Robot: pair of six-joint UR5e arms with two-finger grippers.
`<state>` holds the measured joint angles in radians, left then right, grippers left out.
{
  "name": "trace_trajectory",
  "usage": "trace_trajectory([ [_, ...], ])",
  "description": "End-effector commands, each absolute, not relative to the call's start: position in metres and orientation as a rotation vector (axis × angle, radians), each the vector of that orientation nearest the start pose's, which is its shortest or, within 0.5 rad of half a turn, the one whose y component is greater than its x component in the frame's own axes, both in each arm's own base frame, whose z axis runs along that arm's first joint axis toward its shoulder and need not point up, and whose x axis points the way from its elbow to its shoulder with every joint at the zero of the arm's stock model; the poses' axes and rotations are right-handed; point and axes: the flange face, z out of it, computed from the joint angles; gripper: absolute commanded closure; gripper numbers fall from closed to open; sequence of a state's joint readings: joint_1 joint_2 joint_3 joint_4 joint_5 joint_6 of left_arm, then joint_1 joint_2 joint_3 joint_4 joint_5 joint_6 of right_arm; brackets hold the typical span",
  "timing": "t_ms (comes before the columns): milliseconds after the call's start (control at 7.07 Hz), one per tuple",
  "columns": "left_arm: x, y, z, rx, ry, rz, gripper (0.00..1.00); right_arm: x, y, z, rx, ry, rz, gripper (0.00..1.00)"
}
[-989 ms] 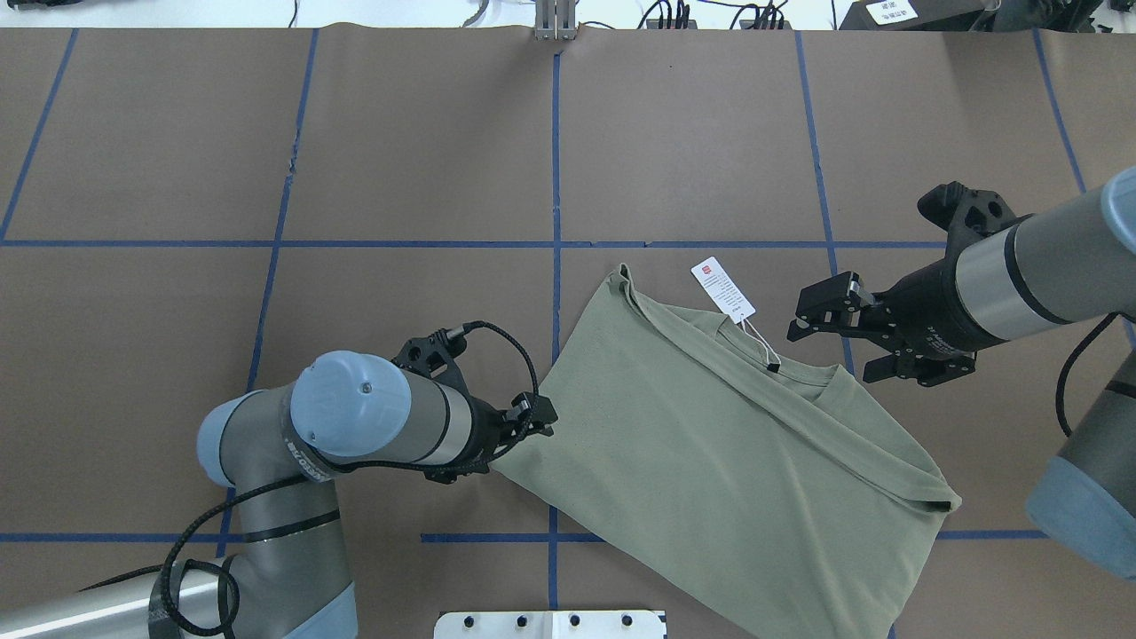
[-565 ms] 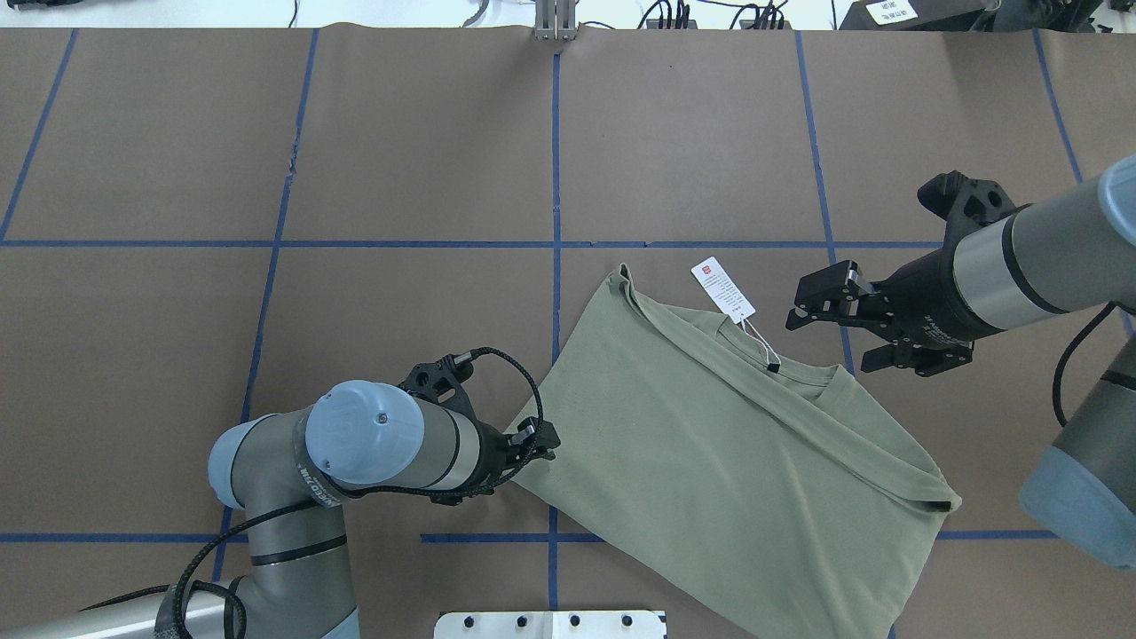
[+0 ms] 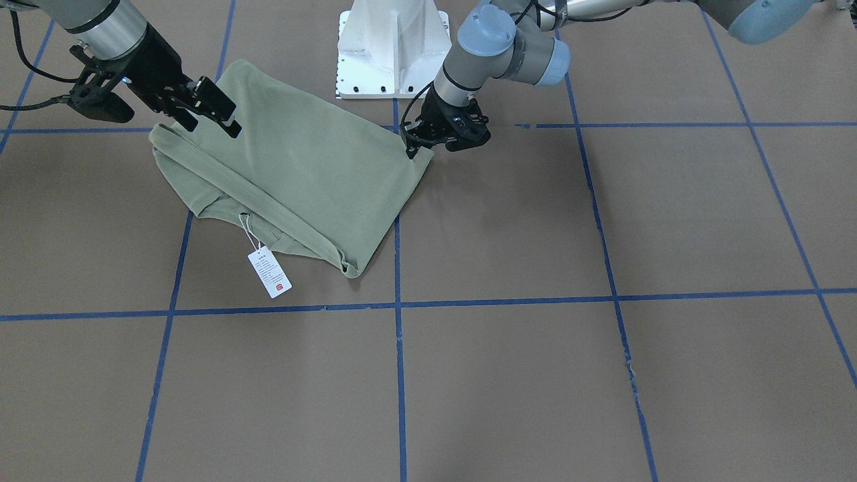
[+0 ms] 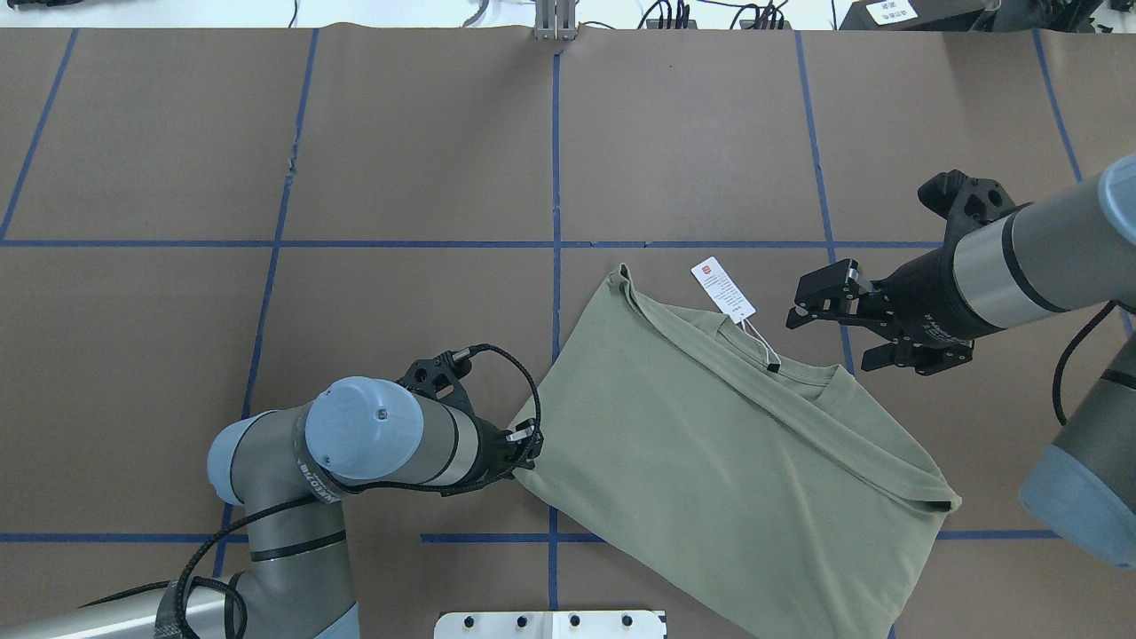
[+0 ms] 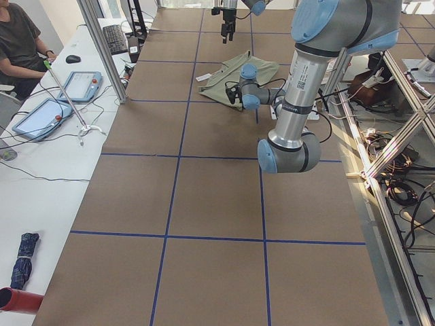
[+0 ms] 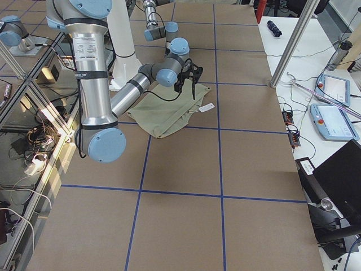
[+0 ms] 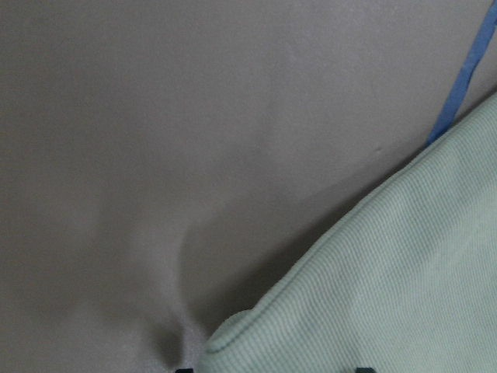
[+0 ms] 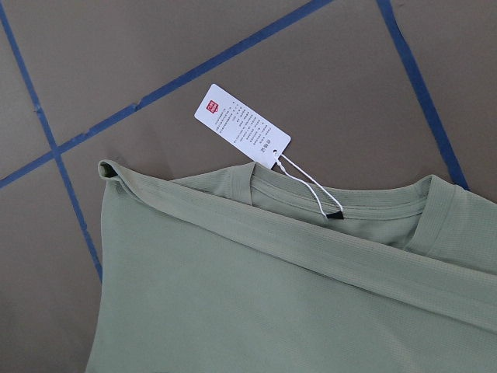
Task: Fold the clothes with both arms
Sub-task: 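Grasp the shirt corner nearest the left gripper with the left gripper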
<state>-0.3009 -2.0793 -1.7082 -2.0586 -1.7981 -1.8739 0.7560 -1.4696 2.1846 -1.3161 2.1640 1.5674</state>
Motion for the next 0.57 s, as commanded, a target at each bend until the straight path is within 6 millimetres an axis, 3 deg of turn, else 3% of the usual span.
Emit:
trace_trajectory([
  [0,0.573,-0.324,0.248,-0.179,1.143,-0.441,1.0,-0.284,-0.376,0.293,-0.155,-1.078,0.392,0.0],
  [283,0.548,-0.372,0.255,-0.113,1.092,-0.491,1.0,-0.279,-0.379,0.289,-0.145,-1.087,0.398,0.0],
  [424,0.525,-0.407,0.258,-0.049,1.088,-0.498,1.0,-0.279,-0.38,0.289,-0.144,-1.087,0.399,0.0],
])
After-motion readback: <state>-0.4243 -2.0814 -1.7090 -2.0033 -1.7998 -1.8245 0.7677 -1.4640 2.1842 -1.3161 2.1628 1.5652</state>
